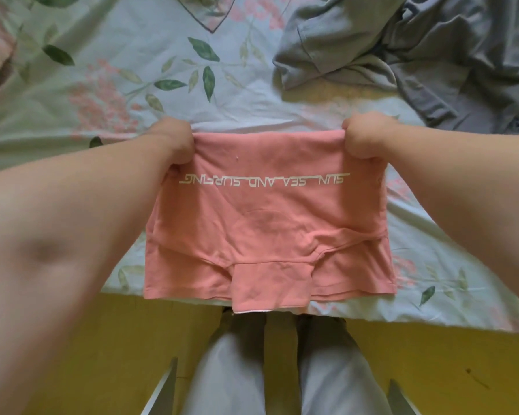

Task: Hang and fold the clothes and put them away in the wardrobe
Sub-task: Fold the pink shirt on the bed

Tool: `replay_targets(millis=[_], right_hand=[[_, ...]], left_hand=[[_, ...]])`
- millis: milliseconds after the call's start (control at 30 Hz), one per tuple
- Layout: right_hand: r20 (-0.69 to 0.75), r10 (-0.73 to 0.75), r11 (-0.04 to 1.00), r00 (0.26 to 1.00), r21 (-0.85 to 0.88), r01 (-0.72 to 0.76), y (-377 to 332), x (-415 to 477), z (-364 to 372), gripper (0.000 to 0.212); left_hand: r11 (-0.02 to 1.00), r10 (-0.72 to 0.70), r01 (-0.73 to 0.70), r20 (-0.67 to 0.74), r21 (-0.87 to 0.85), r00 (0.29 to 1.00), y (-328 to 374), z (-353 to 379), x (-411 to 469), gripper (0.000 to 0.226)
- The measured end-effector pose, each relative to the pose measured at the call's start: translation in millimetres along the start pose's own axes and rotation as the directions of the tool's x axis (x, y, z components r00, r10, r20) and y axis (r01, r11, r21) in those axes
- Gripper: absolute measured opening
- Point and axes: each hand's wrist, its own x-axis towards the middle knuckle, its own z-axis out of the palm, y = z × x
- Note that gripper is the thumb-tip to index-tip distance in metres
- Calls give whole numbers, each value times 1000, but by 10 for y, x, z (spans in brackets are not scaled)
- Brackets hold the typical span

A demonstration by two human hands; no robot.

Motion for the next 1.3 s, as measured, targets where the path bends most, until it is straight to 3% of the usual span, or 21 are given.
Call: replay_targets(millis=[200,300,433,500,600,767,967,1033,1200,1300], right_hand=[[73,14,998,997,-61,-9,100,28,-161,23],[-15,48,998,999,-36,-48,115,54,-300,7],[-197,122,989,973,111,-101,193,62,-584,11],[-288,164,979,943,163,-121,232,66,-794,24],[-402,188,978,896,159,-134,265,-15,-1049,33],[-482,165,982,860,158,-100,283,-484,-944,35],[-617,160,979,770,202,-42,203,-1180,-107,29],[-623,143,983,769,178,-38,188,-1336,290,28],[-620,-36,999,784,-29,22,122,-1522,1100,11],[-524,-44,998,850,-67,10,114,-1516,1372,17]], left_hand=[[949,-86,164,282,-269,956,-100,-239,-64,35],[916,-93,191,276,-353,957,-119,-402,-59,29],[966,-128,121,-17,-227,992,-144,-764,10,20],[984,-118,86,-210,-156,971,-182,-960,49,13],[990,-113,75,-346,-121,932,-212,-1162,20,10],[967,-148,18,-508,-253,848,-235,-931,-340,13],[862,-238,-173,-682,-477,692,-266,68,-1024,20],[865,-234,-160,-665,-475,709,-241,512,-1248,21],[930,-149,-51,-499,-365,854,-240,1381,-1520,30],[950,-83,-63,-441,-306,894,-222,1554,-1454,36]])
